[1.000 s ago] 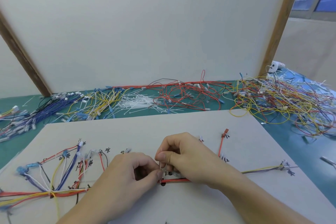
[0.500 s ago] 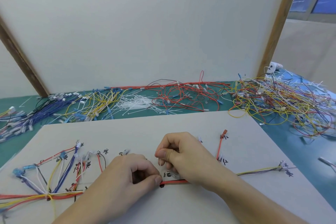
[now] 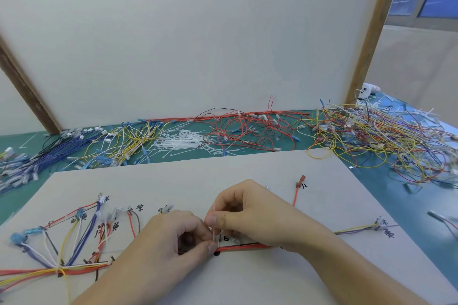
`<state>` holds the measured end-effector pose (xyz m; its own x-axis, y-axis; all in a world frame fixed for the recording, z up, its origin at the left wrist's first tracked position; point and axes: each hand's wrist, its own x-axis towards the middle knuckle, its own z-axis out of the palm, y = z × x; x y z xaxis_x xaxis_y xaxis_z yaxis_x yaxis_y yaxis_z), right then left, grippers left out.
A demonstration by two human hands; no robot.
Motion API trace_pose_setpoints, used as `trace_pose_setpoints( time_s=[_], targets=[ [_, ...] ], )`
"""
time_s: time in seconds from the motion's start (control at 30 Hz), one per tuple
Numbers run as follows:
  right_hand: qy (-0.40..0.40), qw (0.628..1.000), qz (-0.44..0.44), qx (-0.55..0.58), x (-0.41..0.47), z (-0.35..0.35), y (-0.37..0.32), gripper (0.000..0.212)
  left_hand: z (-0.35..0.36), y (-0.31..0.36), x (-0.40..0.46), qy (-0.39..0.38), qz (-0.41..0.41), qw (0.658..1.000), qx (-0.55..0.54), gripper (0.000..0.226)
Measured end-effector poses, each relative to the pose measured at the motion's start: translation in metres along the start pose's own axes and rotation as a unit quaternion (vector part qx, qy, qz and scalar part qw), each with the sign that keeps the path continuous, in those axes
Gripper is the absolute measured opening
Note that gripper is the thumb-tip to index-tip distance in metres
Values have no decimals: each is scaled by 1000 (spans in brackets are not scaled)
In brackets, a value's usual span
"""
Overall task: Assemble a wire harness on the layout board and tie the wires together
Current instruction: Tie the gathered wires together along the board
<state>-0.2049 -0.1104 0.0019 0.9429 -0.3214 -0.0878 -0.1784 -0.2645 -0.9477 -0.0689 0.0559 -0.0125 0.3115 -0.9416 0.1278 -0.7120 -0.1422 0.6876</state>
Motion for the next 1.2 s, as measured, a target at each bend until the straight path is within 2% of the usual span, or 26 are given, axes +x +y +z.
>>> trace_pose_setpoints(
  time_s=[0.27,0.4,0.77,0.93,1.2],
  targets=[
    [44,994,-25,-95,2,10,-3,15,0,-1,2,-7,7,1000,16,9],
    [54,994,-24,-94,3,11,-3,22,0,-2,2,-9,19,1000,23,9],
    [44,999,-10,2,5,12,0,34,1,-6,2,-15,45,998,42,11],
    [49,998,2,36,4,13,-1,27,1,-5,2,-7,55,998,34,26],
    [48,996,19,68,4,13,-4,36,2,-5,2,-5,55,997,50,17]
  ],
)
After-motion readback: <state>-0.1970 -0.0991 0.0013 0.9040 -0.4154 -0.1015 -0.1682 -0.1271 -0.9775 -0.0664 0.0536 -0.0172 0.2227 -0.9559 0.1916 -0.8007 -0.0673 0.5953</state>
